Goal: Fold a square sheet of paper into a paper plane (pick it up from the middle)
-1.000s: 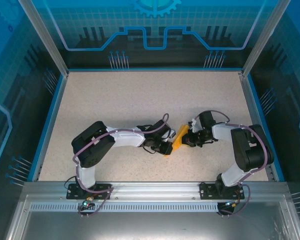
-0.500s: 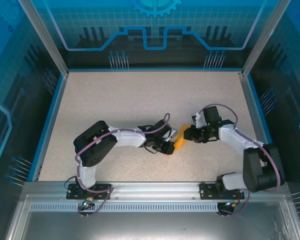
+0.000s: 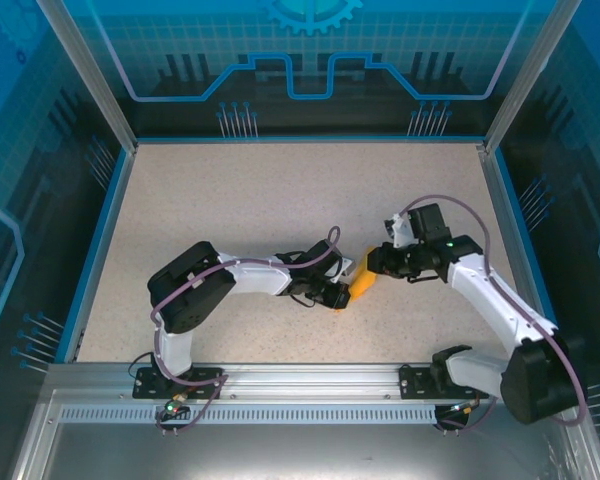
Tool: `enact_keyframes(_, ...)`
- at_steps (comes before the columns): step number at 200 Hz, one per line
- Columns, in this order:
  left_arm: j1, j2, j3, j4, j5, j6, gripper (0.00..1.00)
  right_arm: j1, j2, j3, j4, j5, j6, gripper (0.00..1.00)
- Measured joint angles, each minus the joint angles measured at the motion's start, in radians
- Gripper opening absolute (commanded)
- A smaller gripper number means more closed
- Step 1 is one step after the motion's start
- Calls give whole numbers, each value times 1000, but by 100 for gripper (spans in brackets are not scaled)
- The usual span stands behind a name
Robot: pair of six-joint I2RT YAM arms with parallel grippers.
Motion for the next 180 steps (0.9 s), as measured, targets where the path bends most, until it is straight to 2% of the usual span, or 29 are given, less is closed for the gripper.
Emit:
enact_keyframes(45,0,0,-3,4,0,0,7,-9,-8,-14,10,-30,18,17)
enact_keyframes(117,0,-9,-31,48,1,-8,7,33,242,-164,336,-124,160,11)
enact_keyframes(180,3,-10,-39,63,9,-12,7,35,413,-193,514,-90,177,10)
